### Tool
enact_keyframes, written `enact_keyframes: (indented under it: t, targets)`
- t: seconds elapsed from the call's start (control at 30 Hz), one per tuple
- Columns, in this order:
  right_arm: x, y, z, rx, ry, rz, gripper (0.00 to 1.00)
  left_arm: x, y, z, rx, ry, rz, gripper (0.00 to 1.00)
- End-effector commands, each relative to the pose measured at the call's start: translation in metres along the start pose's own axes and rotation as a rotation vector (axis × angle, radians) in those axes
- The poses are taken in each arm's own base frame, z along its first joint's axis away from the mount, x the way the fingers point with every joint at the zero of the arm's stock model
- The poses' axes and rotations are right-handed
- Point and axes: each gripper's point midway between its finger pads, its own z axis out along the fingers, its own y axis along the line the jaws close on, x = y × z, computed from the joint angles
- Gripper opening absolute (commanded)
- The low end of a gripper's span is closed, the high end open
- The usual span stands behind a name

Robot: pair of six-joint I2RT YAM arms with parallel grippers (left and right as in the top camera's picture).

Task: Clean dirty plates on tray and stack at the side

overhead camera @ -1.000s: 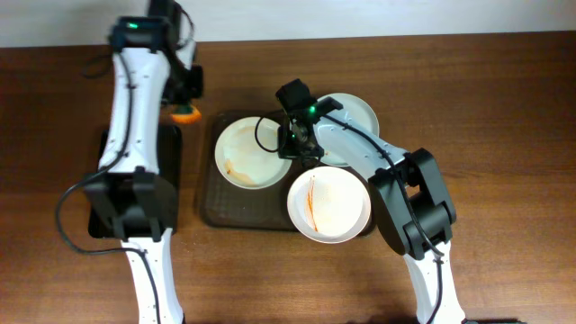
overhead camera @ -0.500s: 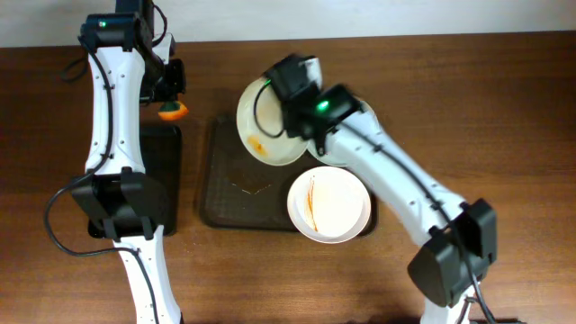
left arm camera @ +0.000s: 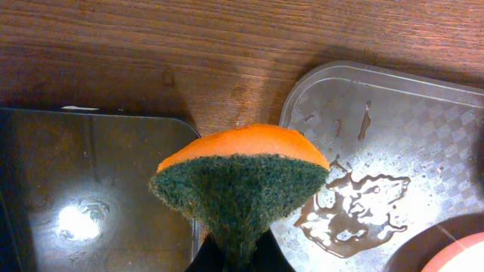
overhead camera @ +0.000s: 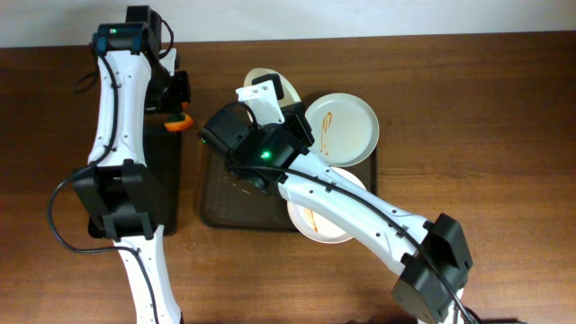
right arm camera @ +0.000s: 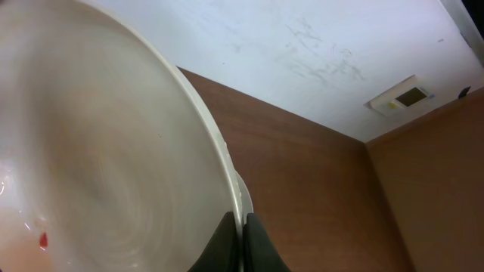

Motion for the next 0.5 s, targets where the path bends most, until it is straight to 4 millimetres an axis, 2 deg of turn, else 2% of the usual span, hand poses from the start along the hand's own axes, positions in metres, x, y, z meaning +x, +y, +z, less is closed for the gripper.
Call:
enact_keyframes:
  t: [0.0, 0.1, 0.17, 0.3, 0.47]
  targets:
    - [0.012, 0.019, 0.007, -0.096, 0.063, 0.062, 0.04, 0.001, -0.001, 0.010, 0.010, 0.022, -0.017, 0.00]
    - [0.041, 0.065, 0.018, -0.390, 0.274, 0.163, 0.04, 0.001, -0.001, 0.010, 0.010, 0.023, -0.024, 0.00]
    - [0.059, 0.084, 0.028, -0.521, 0.422, 0.242, 0.04, 0.001, -0.001, 0.010, 0.010, 0.023, -0.024, 0.00]
    - [0.094, 0.111, 0.050, -0.656, 0.630, 0.294, 0.04, 0.001, -0.001, 0.010, 0.010, 0.022, -0.024, 0.00]
    - [0.140, 0.149, 0.063, -0.699, 0.819, 0.312, 0.04, 0.001, -0.001, 0.010, 0.010, 0.022, -0.023, 0.00]
